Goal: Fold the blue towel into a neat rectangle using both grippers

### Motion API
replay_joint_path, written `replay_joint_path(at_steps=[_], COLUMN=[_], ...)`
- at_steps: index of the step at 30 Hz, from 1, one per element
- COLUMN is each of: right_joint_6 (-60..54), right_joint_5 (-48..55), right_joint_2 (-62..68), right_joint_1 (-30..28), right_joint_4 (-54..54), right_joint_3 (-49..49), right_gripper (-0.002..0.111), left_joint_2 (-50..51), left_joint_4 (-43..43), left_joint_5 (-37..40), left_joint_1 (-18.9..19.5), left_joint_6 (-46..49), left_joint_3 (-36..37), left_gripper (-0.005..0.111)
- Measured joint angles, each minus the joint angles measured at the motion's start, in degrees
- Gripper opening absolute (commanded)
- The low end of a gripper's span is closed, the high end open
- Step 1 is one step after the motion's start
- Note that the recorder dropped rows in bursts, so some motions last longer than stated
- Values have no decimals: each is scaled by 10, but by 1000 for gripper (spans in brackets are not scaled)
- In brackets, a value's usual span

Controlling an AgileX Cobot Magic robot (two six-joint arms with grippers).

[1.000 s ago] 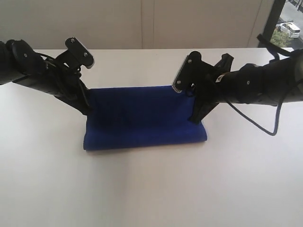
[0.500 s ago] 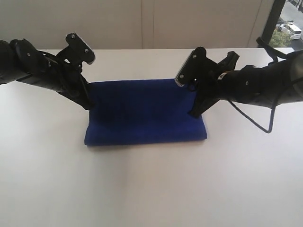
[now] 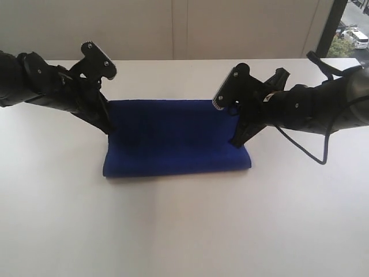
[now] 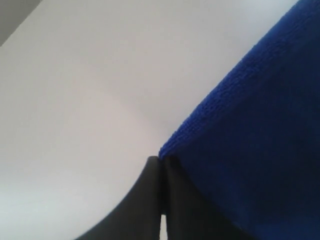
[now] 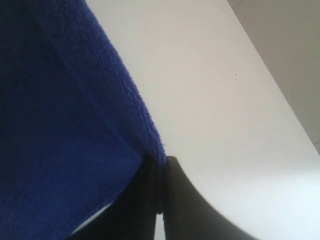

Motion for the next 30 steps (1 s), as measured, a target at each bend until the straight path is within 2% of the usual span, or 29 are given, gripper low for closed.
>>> replay_joint_path(at_steps=[6,15,24,26,27,28,29,30], right_joint_6=[0,0,0,0,0,0,0,0], right_joint_5=[-5,-8,-27,-28,-30,-32,-33,-34], right_joint_2=[0,0,21,23,23,23,23,23], right_joint_1=[0,0,0,0,0,0,0,0], right_joint_4=[0,1,2,2,2,2,2,2], right_joint_3=[0,0,0,0,0,0,0,0], right_gripper=[1,1,1,7,16,20,32,38], left_joint_2=[24,39,52,52,52,52,52,52], left_joint_4=[0,0,0,0,0,0,0,0], left_joint_5=[-13,-59,-77,-86,-87,-89,-91,-94], left_joint_1=[0,-20,-21,-21,-21,-21,-21,-21], left_joint_6=[-36,-39,-40,-40,-40,-40,-40,-41], left_joint_3=[0,-6,-6,-6,-6,-6,-6,-6], left_gripper=[0,0,2,13,24,30,42,47])
